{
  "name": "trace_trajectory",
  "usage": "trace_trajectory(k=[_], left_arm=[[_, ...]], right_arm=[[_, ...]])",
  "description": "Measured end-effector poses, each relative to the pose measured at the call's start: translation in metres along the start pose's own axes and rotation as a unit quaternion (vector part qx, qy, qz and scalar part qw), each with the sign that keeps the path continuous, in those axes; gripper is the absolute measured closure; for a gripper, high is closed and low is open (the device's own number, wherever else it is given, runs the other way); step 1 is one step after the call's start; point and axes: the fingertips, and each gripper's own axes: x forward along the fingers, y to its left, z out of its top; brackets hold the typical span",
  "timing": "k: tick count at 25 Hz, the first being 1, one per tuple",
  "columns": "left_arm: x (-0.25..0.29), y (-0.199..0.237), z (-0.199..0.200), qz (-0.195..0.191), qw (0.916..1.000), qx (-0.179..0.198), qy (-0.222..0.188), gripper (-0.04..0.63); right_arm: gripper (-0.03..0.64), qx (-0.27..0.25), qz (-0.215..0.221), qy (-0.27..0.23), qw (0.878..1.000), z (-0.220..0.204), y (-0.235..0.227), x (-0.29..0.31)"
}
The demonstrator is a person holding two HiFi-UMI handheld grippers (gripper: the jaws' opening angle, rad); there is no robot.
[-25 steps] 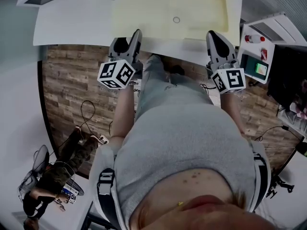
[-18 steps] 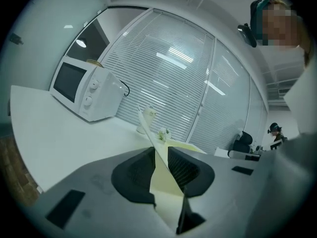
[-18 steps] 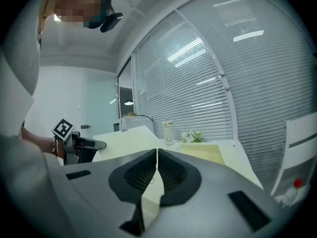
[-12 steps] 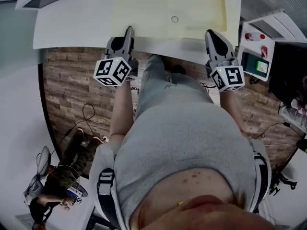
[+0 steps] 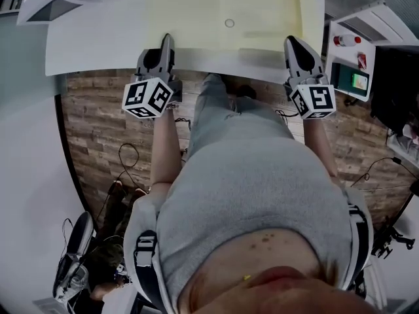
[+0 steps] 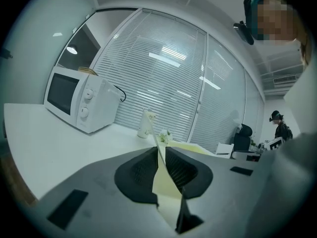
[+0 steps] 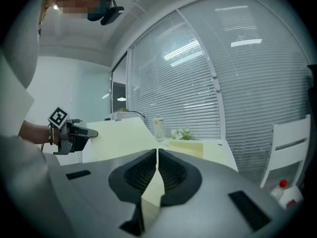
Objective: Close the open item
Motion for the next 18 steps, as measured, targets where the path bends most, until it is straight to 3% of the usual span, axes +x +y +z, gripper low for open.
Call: trace_trajectory(k=[18], left_arm=[[0.007, -0.003, 0.025, 0.000, 0.9993, 0.037, -0.007, 0.551]], right_arm=[[0.552, -0.004, -0.050, 0.021, 0.999, -0.021, -0.042, -0.016]])
